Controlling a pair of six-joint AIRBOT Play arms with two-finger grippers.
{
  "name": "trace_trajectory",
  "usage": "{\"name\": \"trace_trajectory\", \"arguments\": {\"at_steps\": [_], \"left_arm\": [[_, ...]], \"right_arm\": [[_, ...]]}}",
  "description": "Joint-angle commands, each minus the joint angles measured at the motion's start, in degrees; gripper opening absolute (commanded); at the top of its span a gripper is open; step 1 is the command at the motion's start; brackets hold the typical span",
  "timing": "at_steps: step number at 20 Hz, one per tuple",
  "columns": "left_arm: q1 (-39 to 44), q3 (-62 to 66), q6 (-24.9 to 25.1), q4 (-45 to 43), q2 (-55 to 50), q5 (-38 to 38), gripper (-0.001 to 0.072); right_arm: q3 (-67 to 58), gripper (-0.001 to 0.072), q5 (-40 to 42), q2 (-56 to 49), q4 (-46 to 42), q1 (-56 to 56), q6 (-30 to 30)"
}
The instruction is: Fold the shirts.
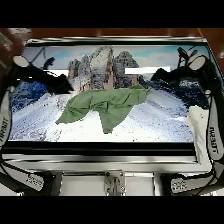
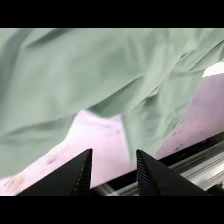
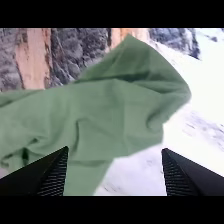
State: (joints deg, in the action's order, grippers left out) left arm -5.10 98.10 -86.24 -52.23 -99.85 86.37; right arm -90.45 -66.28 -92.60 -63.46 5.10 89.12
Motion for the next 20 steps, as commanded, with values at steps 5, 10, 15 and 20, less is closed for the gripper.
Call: {"name": "trace_trajectory", "arguments": {"at_steps": [5,10,15,20], "left_arm": [[-18.6,-15.7,-0.6,-20.7,16.3,12.9,0.0709],[-18.0,-39.9,0.7,-13.9,19.8,0.0,0.0708],[-15.8,-44.5,2.2,-5.9,19.4,-15.0,0.0708],[-14.6,-44.5,2.2,-5.1,15.6,-20.3,0.0708]], "right_arm": [[10.9,0.069,-22.6,8.1,-7.8,13.9,-5.7],[23.0,0.069,-15.6,10.0,1.1,11.6,-7.6],[23.9,0.069,-12.3,9.9,1.5,6.0,-7.8],[23.9,0.069,-10.6,9.9,1.7,1.5,-7.1]]}}
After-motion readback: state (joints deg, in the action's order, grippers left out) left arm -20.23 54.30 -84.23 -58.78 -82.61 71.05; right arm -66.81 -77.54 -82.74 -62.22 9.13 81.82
